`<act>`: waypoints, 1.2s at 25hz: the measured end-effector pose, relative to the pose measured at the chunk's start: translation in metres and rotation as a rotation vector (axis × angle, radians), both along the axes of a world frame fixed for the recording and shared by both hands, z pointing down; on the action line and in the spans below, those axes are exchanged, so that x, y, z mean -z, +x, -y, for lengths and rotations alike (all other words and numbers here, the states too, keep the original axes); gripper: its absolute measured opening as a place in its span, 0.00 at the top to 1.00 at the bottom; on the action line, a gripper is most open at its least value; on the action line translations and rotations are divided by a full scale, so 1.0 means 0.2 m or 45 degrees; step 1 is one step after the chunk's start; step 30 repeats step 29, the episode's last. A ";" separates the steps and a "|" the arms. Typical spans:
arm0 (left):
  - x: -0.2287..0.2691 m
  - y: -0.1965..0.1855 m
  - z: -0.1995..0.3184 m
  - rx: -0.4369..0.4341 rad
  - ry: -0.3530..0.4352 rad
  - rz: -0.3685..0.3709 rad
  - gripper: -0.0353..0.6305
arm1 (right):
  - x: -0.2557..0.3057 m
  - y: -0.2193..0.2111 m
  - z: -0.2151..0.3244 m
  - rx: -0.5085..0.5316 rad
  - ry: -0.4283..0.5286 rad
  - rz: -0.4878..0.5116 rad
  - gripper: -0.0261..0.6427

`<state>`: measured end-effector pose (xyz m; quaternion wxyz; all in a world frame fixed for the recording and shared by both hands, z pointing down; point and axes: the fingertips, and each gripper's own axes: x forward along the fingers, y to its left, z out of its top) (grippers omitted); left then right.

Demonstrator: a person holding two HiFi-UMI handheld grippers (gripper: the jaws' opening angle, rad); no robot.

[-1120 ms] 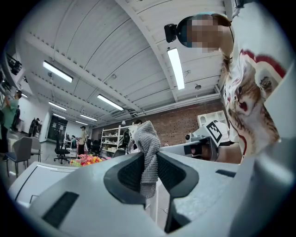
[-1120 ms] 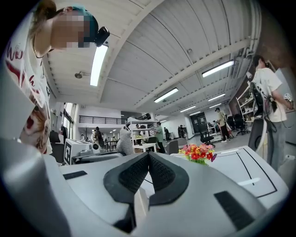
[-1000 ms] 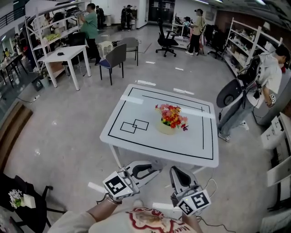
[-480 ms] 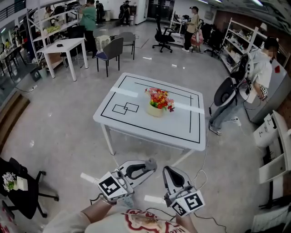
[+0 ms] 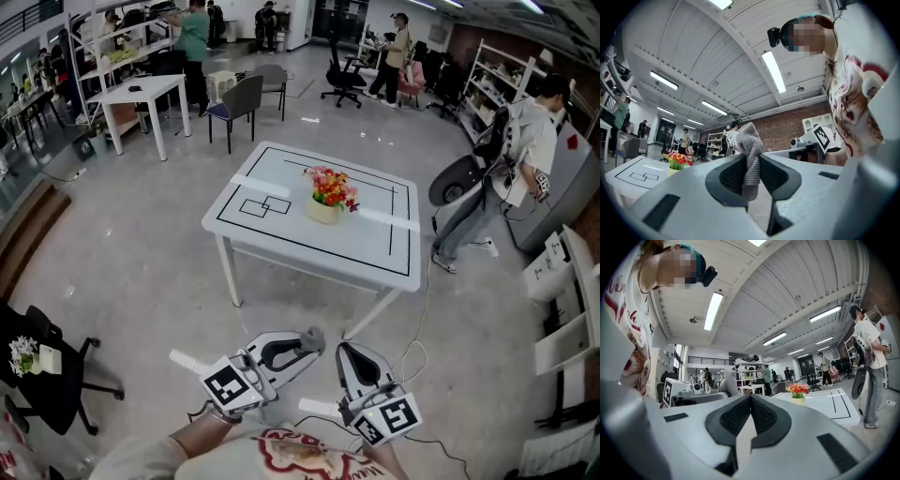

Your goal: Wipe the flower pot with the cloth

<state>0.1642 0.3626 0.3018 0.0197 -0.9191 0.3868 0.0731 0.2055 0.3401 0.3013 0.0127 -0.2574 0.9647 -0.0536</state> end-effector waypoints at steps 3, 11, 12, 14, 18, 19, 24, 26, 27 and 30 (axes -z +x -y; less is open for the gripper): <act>0.06 0.00 -0.01 -0.019 0.014 -0.004 0.84 | 0.04 0.01 -0.03 -0.026 0.009 0.010 0.96; 0.09 -0.07 -0.06 -0.030 0.013 -0.007 0.84 | 0.07 -0.05 -0.07 -0.064 0.024 0.032 0.96; 0.08 -0.08 -0.06 -0.030 0.006 -0.007 0.84 | 0.07 -0.05 -0.07 -0.066 0.026 0.032 0.96; 0.08 -0.09 -0.07 -0.028 0.005 -0.010 0.84 | 0.07 -0.06 -0.07 -0.071 0.028 0.031 0.96; 0.09 -0.12 -0.08 -0.021 0.015 -0.016 0.84 | 0.07 -0.08 -0.09 -0.069 0.029 0.019 0.96; 0.09 -0.13 -0.08 -0.018 0.011 -0.019 0.84 | 0.07 -0.10 -0.09 -0.065 0.031 0.018 0.96; 0.09 -0.18 -0.09 0.000 0.017 -0.031 0.84 | 0.06 -0.15 -0.11 -0.046 0.033 0.008 0.96; 0.08 -0.19 -0.08 0.000 0.007 -0.030 0.84 | 0.06 -0.16 -0.11 -0.042 0.032 0.006 0.96; 0.08 -0.19 -0.08 -0.001 0.004 -0.030 0.84 | 0.06 -0.17 -0.10 -0.041 0.032 0.005 0.96; 0.07 -0.20 -0.08 -0.003 -0.001 -0.031 0.84 | 0.06 -0.18 -0.10 -0.040 0.030 0.004 0.96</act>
